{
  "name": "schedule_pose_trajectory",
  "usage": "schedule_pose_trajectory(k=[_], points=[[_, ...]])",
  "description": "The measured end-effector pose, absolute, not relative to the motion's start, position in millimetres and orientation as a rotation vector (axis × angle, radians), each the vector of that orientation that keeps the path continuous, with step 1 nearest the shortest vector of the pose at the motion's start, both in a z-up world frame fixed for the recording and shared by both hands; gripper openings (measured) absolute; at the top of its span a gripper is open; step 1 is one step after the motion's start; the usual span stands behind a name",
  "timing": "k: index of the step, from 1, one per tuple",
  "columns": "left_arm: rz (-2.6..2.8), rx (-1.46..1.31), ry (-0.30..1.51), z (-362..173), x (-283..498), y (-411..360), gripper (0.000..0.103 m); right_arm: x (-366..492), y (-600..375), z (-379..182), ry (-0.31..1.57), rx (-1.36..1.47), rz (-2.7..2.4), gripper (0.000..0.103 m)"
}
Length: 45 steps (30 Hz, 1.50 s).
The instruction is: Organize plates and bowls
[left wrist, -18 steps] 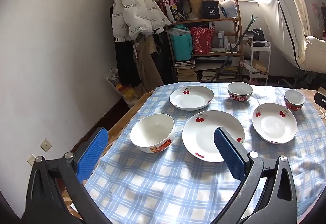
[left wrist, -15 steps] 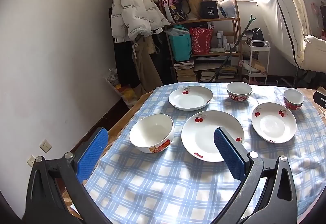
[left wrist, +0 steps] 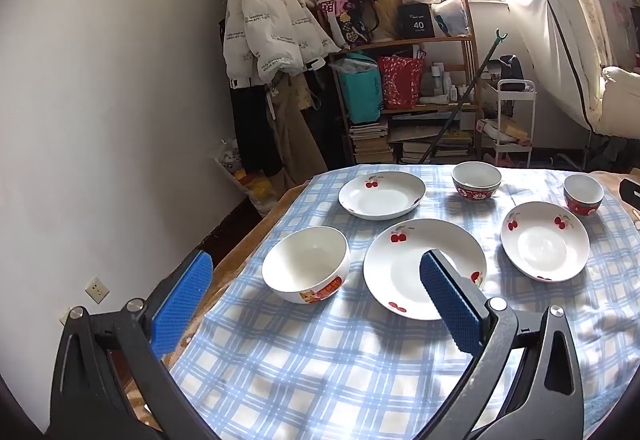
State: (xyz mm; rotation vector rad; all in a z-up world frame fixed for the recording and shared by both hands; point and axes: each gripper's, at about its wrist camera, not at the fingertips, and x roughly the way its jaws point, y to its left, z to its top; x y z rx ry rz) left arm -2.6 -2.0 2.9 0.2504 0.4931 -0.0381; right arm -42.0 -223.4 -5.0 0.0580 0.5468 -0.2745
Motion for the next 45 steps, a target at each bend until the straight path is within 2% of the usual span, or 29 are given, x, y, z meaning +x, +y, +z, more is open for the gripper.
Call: schedule_pose_trajectory(k=[45], points=[[-0.039,0.263,0.517,-2.8,-1.9,-5.3,0.102,-41.3,-223.9,-5.4,0.551,0.059,-0.279,0.103]])
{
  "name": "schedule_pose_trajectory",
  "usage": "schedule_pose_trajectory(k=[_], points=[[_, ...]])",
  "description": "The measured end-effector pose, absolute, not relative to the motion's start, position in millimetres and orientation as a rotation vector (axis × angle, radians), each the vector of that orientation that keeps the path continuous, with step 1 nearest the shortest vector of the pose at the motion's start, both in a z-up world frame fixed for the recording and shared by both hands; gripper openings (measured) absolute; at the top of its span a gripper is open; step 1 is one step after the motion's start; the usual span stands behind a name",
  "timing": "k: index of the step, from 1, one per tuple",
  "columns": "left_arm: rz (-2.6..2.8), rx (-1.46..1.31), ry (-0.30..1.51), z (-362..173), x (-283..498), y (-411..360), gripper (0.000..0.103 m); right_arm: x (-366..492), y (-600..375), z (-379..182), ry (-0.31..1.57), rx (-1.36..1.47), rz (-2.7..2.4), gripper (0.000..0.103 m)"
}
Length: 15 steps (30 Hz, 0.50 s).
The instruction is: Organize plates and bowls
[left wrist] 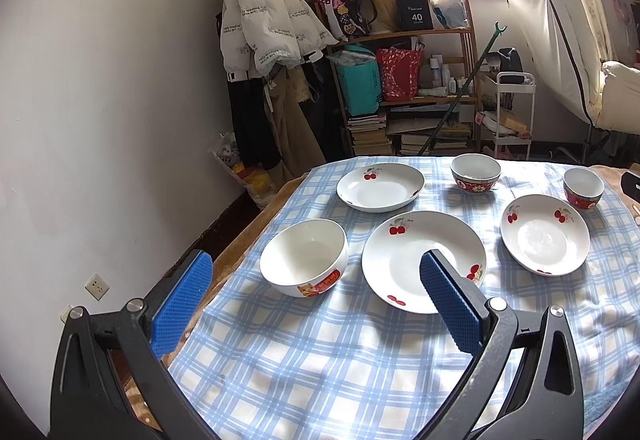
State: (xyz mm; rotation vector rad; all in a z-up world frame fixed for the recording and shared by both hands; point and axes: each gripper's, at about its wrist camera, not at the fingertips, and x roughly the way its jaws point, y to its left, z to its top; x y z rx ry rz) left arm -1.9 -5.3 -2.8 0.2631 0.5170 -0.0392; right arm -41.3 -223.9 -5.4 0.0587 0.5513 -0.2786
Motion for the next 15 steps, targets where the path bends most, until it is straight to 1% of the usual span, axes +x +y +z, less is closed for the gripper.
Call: schedule_pose_trajectory(k=[15], points=[[-0.04,0.262,0.517,-3.6,-2.0,-5.4,0.102,-42.2,-226.1,-4.8,0.552,0.068,-0.28,0.103]])
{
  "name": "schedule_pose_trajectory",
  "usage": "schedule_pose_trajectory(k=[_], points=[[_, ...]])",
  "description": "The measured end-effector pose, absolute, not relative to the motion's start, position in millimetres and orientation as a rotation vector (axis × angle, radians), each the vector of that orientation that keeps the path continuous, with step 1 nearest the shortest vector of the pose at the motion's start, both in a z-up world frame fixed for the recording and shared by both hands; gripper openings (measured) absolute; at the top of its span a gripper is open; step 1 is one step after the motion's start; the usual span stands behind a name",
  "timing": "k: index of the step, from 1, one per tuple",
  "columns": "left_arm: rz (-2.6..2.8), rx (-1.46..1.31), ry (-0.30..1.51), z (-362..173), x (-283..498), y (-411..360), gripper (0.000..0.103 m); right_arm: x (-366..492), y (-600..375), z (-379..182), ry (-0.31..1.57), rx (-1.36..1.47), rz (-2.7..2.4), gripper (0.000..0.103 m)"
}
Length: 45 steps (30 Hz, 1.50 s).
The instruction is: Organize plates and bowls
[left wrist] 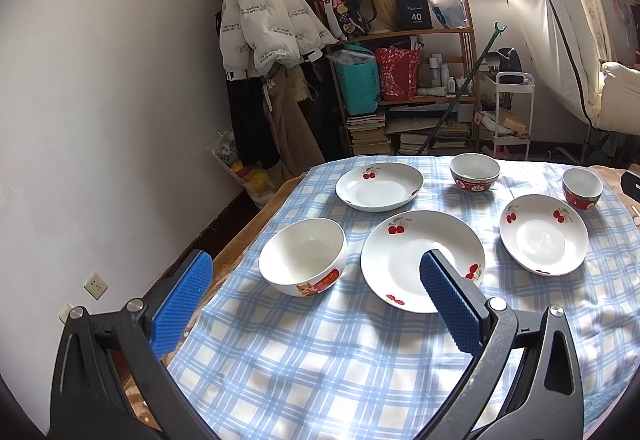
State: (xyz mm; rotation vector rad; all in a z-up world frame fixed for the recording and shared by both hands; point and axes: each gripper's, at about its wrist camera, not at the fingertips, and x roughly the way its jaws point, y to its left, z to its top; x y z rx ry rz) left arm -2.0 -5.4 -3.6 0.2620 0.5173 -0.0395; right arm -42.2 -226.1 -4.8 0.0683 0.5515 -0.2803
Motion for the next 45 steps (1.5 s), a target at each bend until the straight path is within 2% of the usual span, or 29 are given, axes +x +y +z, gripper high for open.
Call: schedule_pose_trajectory(k=[25,45], points=[[-0.047,0.263,0.533,-4.4,1.4,-5.7,0.102,-42.0,-229.3,-9.1,0.558,0.077,-0.275,0.103],[-0.106,0.246,0.639,12.5,63.1,-26.0,0.102,6.0,-220.1,37.4,0.506,0.065,-0.192,0.103]])
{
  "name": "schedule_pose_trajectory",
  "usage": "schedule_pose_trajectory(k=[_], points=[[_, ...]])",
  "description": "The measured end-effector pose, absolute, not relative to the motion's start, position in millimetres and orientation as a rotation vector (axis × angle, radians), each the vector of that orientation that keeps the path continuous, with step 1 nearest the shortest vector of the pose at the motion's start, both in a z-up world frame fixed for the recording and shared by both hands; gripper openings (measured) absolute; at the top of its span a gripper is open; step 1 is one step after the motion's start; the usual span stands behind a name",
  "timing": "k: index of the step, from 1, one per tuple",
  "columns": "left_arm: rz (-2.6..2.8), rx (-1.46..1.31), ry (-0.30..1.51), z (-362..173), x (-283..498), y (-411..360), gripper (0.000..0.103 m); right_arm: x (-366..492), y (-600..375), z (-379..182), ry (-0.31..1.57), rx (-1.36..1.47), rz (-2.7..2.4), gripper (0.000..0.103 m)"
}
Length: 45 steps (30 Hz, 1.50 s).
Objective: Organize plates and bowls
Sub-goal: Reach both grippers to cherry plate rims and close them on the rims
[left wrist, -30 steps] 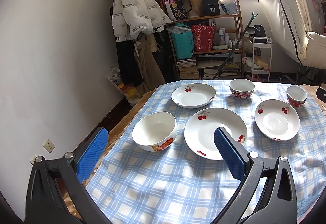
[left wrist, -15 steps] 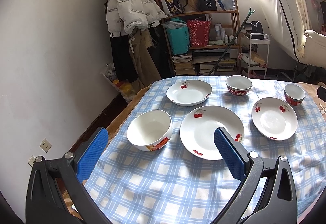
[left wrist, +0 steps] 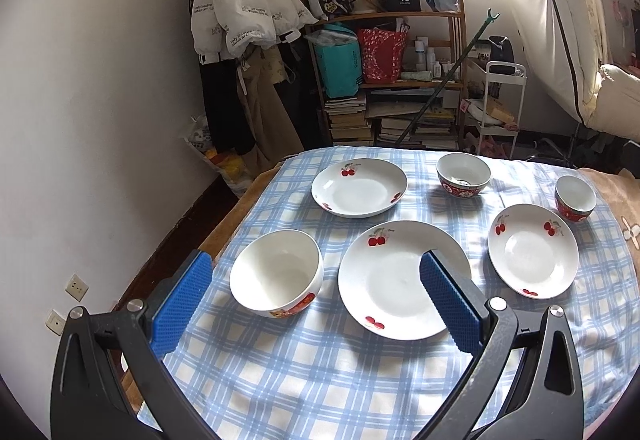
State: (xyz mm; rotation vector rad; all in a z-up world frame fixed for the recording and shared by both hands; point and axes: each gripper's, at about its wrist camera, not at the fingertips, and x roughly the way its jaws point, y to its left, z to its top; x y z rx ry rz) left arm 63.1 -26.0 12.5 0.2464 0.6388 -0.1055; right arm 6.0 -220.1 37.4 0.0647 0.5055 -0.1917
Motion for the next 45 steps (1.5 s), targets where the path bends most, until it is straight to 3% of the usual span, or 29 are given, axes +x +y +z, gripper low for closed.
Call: schedule_pose_trajectory(k=[15,31,45], points=[[-0.088,0.216,0.753,-6.4,126.0,-32.8,0.102,75.5,-209.7,28.8,0.537,0.096,-0.128,0.103],[-0.12,0.171,0.923,-75.7,160.0,-35.0,0.102,126.2,-211.2,-49.3,0.687,0.12,-0.09,0.103],[-0.141,0.12,1.049,-104.6,180.0,-34.7,0.102,165.5,-202.2,-100.3,0.803,0.099,-0.04,0.103]])
